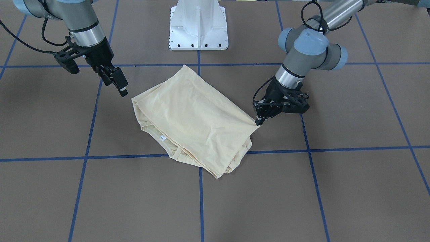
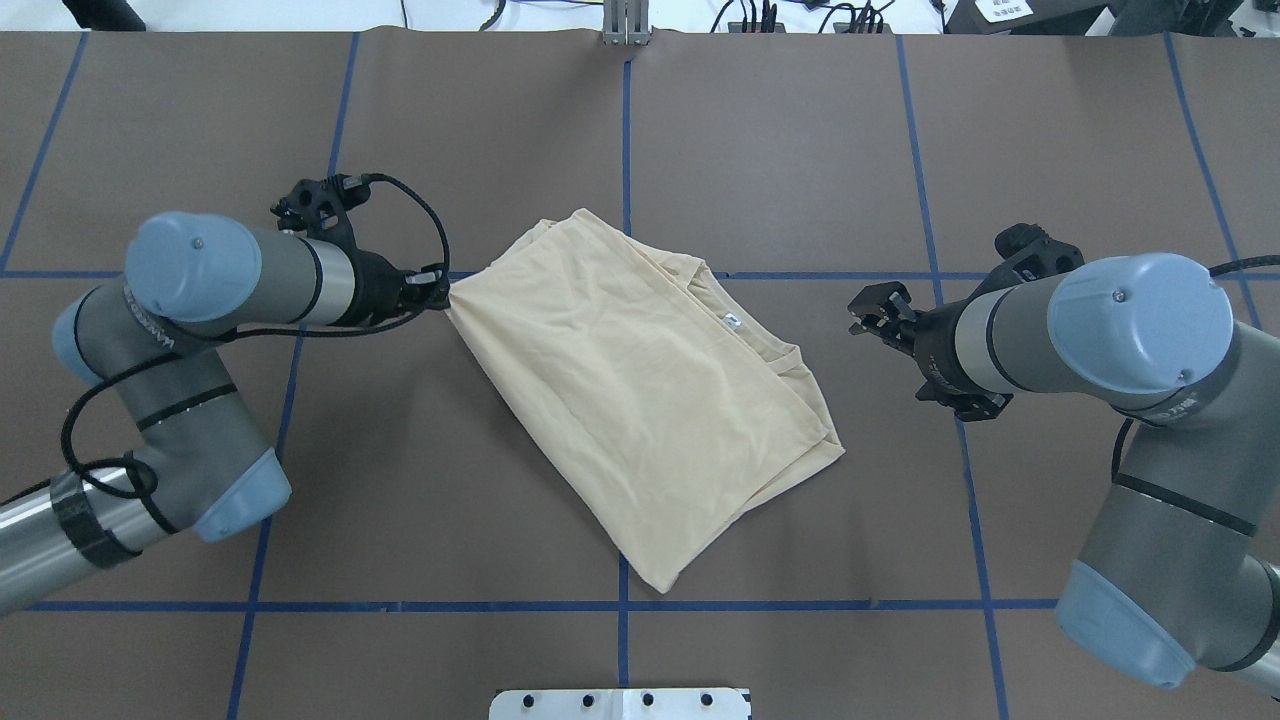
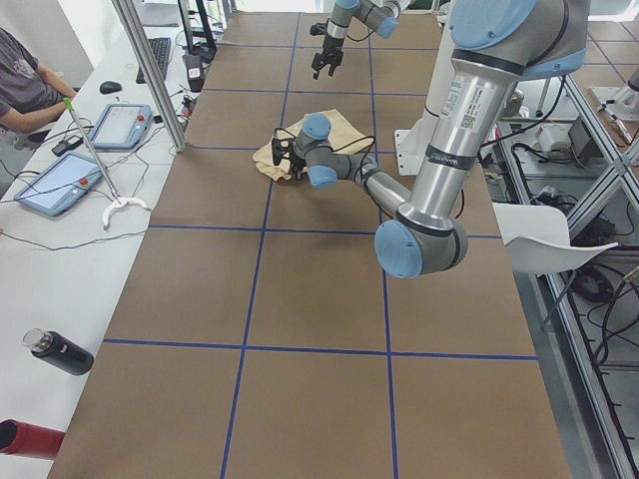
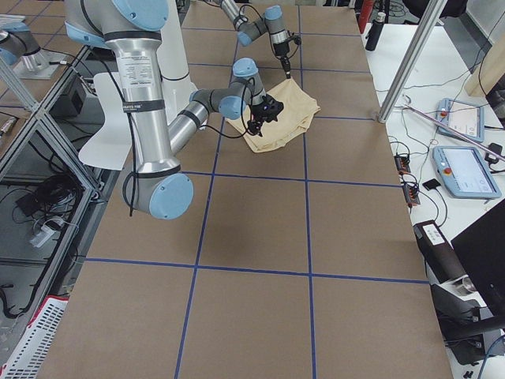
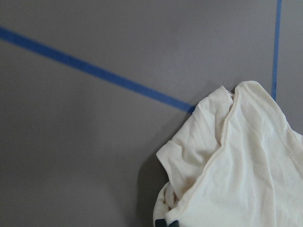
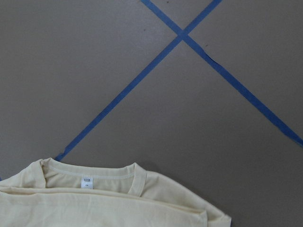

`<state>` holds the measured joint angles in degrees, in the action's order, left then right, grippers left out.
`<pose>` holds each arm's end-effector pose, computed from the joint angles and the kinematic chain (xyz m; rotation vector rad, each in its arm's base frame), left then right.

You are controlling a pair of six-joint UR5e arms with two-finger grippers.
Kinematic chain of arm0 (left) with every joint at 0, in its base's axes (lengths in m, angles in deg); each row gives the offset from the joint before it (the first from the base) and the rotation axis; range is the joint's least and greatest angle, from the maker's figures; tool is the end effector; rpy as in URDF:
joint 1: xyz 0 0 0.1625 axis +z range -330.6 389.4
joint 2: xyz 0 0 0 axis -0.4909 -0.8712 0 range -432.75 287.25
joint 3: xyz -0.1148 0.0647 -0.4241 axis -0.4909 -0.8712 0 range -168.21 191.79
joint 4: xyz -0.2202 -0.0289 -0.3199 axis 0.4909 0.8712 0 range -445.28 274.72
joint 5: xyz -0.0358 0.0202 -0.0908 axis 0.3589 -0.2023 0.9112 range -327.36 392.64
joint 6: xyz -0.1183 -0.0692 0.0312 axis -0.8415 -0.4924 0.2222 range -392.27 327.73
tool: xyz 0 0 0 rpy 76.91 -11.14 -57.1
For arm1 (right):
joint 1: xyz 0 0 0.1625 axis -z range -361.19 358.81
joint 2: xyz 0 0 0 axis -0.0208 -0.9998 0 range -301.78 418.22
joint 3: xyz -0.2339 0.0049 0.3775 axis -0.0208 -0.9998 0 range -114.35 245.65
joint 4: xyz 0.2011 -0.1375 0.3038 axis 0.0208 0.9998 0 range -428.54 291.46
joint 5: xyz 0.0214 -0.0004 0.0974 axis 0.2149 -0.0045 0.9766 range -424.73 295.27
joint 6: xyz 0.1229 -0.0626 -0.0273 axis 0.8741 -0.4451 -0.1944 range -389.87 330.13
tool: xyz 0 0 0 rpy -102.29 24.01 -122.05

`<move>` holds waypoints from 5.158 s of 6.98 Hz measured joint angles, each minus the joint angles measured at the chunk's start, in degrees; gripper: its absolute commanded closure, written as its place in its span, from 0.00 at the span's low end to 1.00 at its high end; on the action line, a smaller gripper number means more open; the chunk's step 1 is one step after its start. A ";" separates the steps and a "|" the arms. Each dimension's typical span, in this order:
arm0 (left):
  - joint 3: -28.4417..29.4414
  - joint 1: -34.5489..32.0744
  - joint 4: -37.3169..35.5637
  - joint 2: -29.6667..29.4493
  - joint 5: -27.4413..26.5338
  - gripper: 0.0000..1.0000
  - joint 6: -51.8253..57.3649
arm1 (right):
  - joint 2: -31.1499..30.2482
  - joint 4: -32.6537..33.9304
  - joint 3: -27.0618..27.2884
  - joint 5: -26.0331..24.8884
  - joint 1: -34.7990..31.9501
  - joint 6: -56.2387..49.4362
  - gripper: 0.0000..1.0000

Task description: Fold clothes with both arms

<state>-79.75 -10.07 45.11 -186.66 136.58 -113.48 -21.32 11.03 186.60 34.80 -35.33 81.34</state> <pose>0.4584 -0.5062 0.3760 0.2716 1.1365 -0.3336 -0.3735 -0.3860 0.3644 -0.0540 -0.9428 0.8208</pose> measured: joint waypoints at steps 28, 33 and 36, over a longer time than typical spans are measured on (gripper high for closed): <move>12.87 -8.43 10.94 -9.60 0.21 0.39 3.88 | 17.10 -2.40 -20.26 -10.88 16.38 13.36 1.00; 10.52 -7.99 10.82 -9.40 0.40 0.39 0.59 | 16.33 -2.08 -16.90 -10.91 16.51 13.50 1.00; 0.95 -3.45 10.76 -3.45 0.02 0.38 -7.62 | 13.59 -1.53 -11.72 -12.89 19.65 15.33 1.00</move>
<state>-78.80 -13.52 55.87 -190.11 136.60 -121.09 -7.73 9.50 174.88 21.91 -15.67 96.67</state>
